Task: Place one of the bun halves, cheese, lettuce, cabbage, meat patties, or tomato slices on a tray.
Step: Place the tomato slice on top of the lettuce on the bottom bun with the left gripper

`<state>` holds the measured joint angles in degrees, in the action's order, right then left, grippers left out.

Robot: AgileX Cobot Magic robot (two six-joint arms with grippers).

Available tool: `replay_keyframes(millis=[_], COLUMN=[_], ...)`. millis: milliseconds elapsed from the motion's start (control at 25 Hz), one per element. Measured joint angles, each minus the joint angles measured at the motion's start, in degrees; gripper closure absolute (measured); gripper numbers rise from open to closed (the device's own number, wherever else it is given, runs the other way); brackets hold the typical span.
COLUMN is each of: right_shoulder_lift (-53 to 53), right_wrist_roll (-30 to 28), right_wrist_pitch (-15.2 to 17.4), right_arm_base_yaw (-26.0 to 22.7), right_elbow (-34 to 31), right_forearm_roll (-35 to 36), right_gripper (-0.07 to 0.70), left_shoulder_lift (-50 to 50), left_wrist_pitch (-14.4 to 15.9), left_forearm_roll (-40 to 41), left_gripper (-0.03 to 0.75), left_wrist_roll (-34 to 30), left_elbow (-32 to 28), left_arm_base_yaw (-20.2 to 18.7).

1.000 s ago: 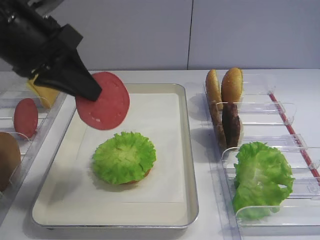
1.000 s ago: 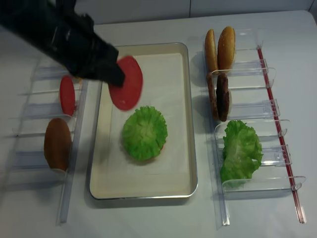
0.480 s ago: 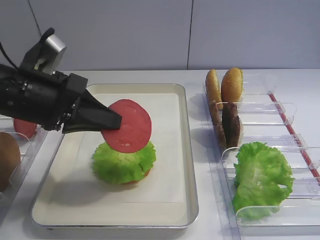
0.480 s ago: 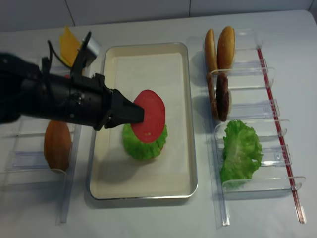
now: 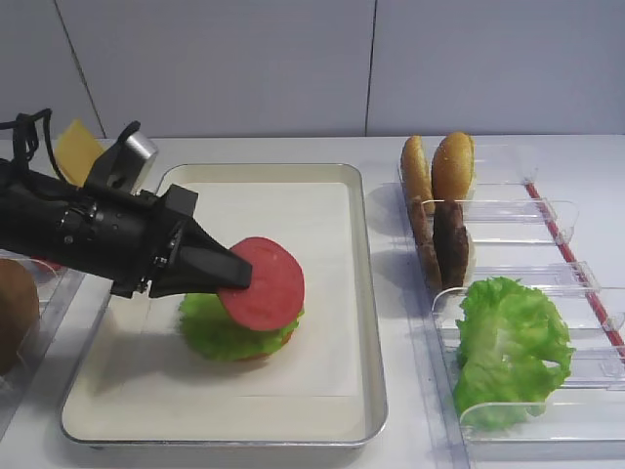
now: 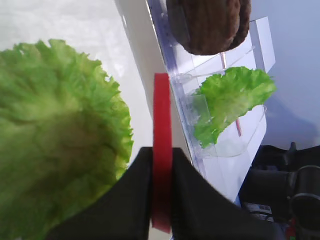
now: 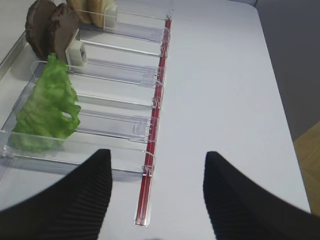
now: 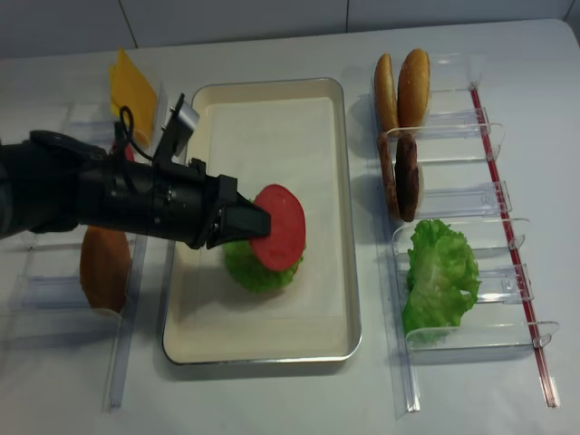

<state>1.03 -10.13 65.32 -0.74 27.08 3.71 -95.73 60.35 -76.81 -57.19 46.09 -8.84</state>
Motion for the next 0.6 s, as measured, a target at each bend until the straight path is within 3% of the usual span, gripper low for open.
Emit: replay_keyframes(millis=[600], right_shoulder_lift=[0.00], right_wrist_roll=[0.00], right_wrist_pitch=[0.00], right_arm_base_yaw=[0.00], right_elbow=[0.00], right_forearm_roll=[0.00], right_gripper=[0.227], left_shoulder_lift=[-4.53], left_wrist_pitch=[0.89], left_forearm_roll=[-0.12], left_gripper=[0.646], left_wrist_roll=[-0.34], left_elbow=[0.00], left_arm_base_yaw=[1.06])
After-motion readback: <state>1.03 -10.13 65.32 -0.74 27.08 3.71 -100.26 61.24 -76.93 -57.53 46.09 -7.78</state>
